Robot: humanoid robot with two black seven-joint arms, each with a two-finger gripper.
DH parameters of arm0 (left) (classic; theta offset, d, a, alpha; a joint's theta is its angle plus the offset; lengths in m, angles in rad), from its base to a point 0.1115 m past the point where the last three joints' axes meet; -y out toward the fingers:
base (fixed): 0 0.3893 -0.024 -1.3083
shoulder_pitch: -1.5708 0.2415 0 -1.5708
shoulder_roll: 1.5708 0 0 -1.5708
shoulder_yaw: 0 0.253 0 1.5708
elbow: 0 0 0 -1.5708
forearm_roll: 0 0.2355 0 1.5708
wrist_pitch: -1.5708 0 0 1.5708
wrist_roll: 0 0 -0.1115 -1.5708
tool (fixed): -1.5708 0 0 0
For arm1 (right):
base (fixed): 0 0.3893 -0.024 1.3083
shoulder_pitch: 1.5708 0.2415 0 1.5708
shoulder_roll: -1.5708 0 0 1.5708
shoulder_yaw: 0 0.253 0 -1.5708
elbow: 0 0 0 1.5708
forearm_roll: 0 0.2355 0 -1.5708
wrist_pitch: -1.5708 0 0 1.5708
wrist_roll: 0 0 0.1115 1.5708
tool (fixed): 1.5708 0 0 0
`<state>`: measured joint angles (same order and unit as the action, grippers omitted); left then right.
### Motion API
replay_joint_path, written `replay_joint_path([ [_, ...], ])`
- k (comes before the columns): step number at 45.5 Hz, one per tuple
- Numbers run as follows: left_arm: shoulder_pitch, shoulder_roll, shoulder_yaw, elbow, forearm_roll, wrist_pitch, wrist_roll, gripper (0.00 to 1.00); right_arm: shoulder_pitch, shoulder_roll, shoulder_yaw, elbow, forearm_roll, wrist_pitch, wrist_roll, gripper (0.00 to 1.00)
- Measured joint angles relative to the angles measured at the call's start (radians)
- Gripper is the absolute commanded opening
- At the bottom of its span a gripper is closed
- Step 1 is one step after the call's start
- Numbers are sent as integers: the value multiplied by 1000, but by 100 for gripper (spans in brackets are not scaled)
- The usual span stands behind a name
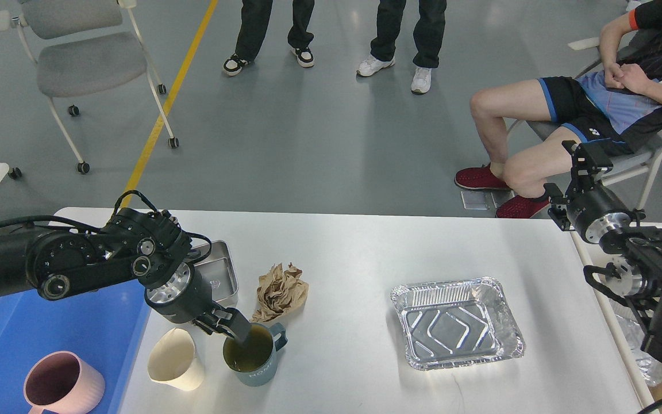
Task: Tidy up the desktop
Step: 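Reach the left gripper down and grasp the dark green mug, then lift the green mug with the left gripper and carry it off the table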
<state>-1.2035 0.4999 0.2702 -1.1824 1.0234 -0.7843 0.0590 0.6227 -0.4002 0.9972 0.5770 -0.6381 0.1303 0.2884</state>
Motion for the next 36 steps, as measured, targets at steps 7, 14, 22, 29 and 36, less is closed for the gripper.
replay_joint_path([
  [7, 11, -1, 0, 0, 1, 1, 0, 33, 0, 0, 0, 0, 0, 0, 0, 100],
  [14, 23, -3, 0, 0, 1, 1, 1, 28, 0, 0, 0, 0, 0, 0, 0, 100],
  [22, 39, -3, 0, 0, 1, 1, 5, 24, 0, -3, 0, -1, -1, 0, 0, 100],
  [29, 48, -2, 1, 1, 10, 2, 3, 17, 0, -5, 0, -2, 0, -1, 0, 100],
  [36, 49, -1, 1, 1, 12, 2, 0, 6, 0, -5, 0, -2, 0, -3, 0, 100],
])
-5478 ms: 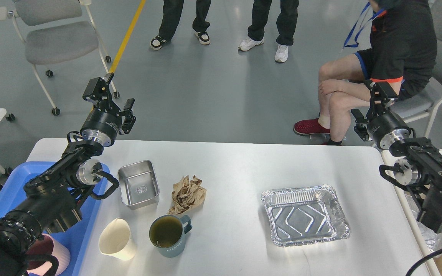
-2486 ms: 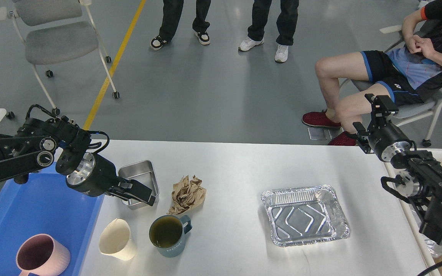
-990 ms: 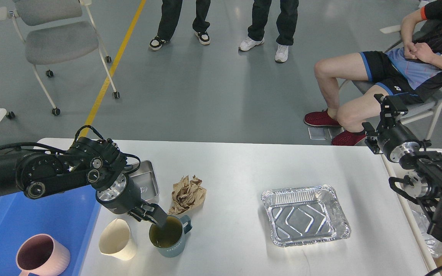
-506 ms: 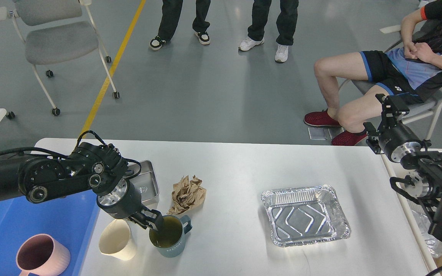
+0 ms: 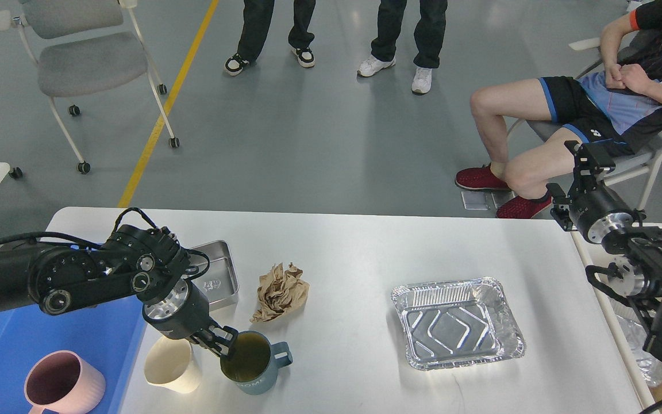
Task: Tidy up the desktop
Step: 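Lift the green mug with the left gripper and carry it off the table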
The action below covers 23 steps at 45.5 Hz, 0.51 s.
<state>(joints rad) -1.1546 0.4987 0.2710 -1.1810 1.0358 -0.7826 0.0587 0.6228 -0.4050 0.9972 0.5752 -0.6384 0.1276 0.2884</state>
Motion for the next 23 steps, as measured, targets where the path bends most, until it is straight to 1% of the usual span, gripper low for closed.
replay_joint_path([
  [2, -2, 0, 0, 0, 0, 0, 0, 3, 0, 0, 0, 0, 0, 0, 0, 100],
  [11, -18, 0, -3, 0, 1, 0, -3, 0, 0, 0, 0, 0, 0, -1, 0, 100],
  [23, -79, -14, -16, -3, -1, -13, -13, 0, 1, 0, 0, 3, 0, -3, 0, 100],
])
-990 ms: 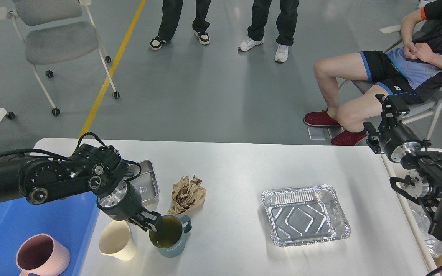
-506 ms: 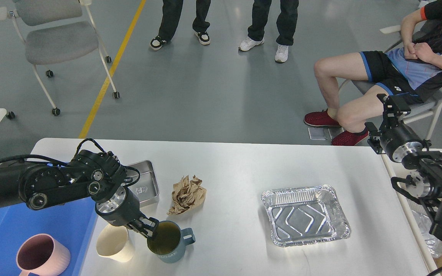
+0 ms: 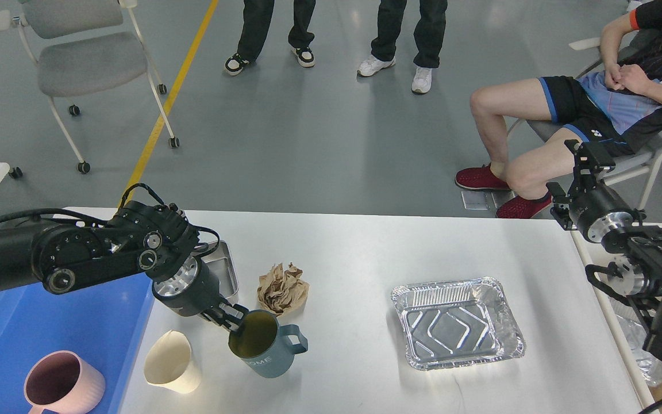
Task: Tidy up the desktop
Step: 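Lift the green mug with the left gripper and carry it off the table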
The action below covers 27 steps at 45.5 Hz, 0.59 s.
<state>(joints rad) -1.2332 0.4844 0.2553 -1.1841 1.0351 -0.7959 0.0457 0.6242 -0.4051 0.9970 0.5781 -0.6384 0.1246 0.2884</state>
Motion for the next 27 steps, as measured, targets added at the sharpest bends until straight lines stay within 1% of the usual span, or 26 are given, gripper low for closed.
replay_joint_path([
  [5, -63, 4, -14, -12, -7, -34, -5, 0, 0, 0, 0, 0, 0, 0, 0, 100],
  [7, -93, 11, -30, -17, -11, -58, -9, 0, 0, 0, 0, 0, 0, 0, 0, 100],
  [8, -118, 21, -55, -22, -14, -86, -11, 0, 0, 0, 0, 0, 0, 0, 0, 100],
  [13, -156, 76, -121, -30, -16, -147, -12, 0, 0, 0, 0, 0, 0, -1, 0, 100],
  [17, -166, 142, -149, -32, -15, -161, -11, 0, 0, 0, 0, -1, 0, -2, 0, 100],
  [27, -169, 347, -160, -31, -10, -164, -13, 0, 0, 2, 0, -4, 0, -2, 0, 100],
])
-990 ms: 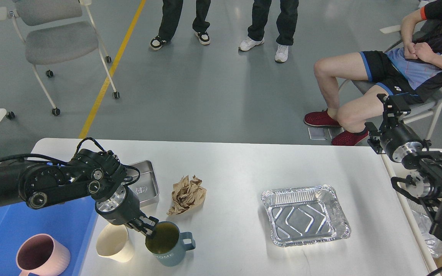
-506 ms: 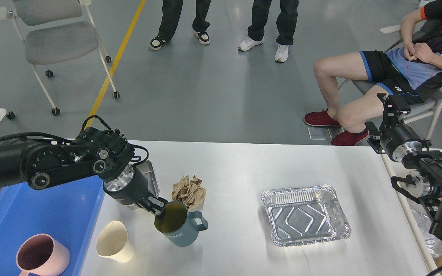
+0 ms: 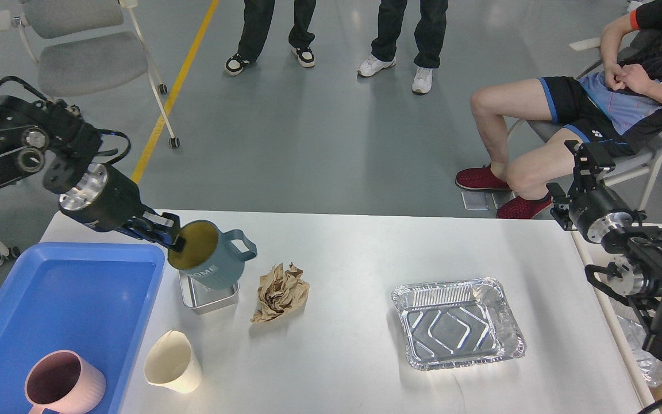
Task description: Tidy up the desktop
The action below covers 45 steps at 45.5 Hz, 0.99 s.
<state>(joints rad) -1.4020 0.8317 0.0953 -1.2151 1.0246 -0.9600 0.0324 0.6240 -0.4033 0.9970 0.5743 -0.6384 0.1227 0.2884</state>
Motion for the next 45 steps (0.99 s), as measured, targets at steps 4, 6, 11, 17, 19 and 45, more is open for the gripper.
replay_joint_path([
  [4, 0, 77, 0, 0, 1, 0, 0, 1, -2, 1, -1, -1, -1, 0, 0, 100],
  [6, 0, 117, 1, 0, 2, 0, 0, 1, -2, 2, -1, -2, -1, 0, 0, 100],
  [11, 5, 214, 9, 6, 4, 0, 8, 1, -4, 6, -1, -2, -1, 0, 0, 100],
  [17, 22, 314, 27, 7, 9, 0, 14, 2, -4, 9, -2, -3, -1, 0, 0, 100],
  [19, 31, 342, 39, 8, 10, 0, 15, 2, -4, 10, -3, -4, -1, 0, 0, 100],
  [45, 384, 591, 65, 46, -9, 89, -2, 2, -8, 26, -5, -7, -1, 0, 0, 100],
])
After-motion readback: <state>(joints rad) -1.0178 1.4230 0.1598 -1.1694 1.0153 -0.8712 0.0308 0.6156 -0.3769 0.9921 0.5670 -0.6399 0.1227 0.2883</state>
